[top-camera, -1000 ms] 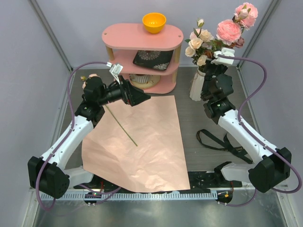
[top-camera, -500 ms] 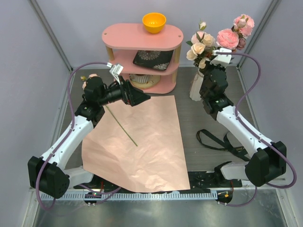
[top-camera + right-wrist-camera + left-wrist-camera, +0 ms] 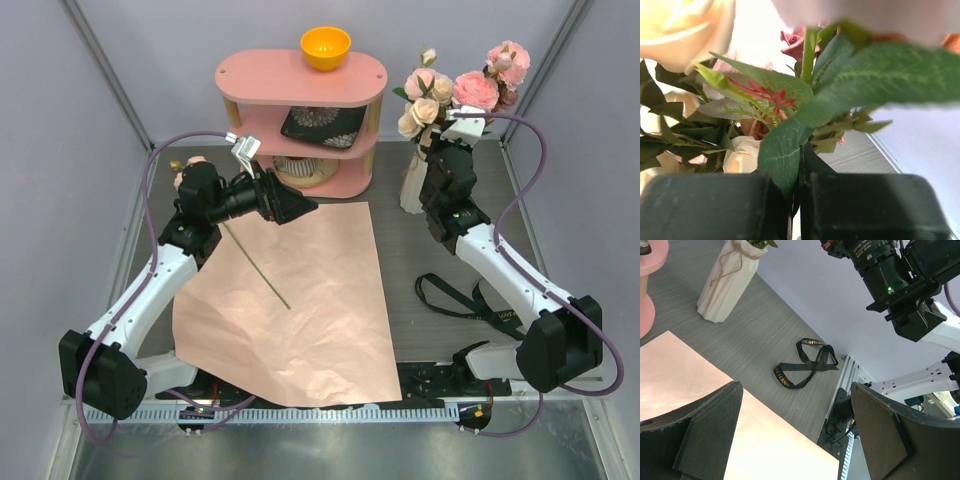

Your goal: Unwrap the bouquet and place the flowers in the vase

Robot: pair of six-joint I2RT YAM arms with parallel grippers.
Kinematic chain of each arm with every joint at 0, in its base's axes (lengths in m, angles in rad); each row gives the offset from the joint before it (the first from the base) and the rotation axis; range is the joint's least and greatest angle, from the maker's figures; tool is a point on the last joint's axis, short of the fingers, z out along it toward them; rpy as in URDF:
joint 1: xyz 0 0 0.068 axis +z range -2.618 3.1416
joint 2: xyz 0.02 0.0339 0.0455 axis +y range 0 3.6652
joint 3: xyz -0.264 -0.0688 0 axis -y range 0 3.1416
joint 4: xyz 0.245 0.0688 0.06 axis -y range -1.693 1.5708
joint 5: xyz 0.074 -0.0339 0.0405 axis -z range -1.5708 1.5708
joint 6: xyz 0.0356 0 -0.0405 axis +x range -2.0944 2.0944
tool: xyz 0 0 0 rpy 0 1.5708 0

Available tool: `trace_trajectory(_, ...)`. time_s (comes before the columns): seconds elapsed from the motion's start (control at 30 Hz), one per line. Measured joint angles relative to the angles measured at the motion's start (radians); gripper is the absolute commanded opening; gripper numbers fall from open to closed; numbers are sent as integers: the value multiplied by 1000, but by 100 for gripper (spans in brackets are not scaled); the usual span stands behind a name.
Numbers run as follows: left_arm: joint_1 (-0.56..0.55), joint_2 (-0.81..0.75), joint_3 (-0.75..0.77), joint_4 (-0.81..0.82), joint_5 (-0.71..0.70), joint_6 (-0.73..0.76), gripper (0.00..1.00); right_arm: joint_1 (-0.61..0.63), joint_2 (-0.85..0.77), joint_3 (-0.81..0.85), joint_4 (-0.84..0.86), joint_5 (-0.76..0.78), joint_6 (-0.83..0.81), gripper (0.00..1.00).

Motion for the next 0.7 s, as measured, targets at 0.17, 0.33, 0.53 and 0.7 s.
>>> trace_trajectory(0.17, 0, 0, 0, -12, -8, 8, 93, -5, 6, -2, -11, -7, 48, 32)
trace_trajectory(0.33, 0, 2, 0, -37, -27, 28, 93, -7, 41, 27, -201, -24, 113, 42)
trace_trajectory(0.53, 0, 24, 0, -53, -34, 31, 93, -11, 51, 75, -421, -52, 183, 66)
trace_trajectory(0.7, 0, 33, 0, -74, -51, 47, 93, -11, -30, 76, -564, -99, 251, 79)
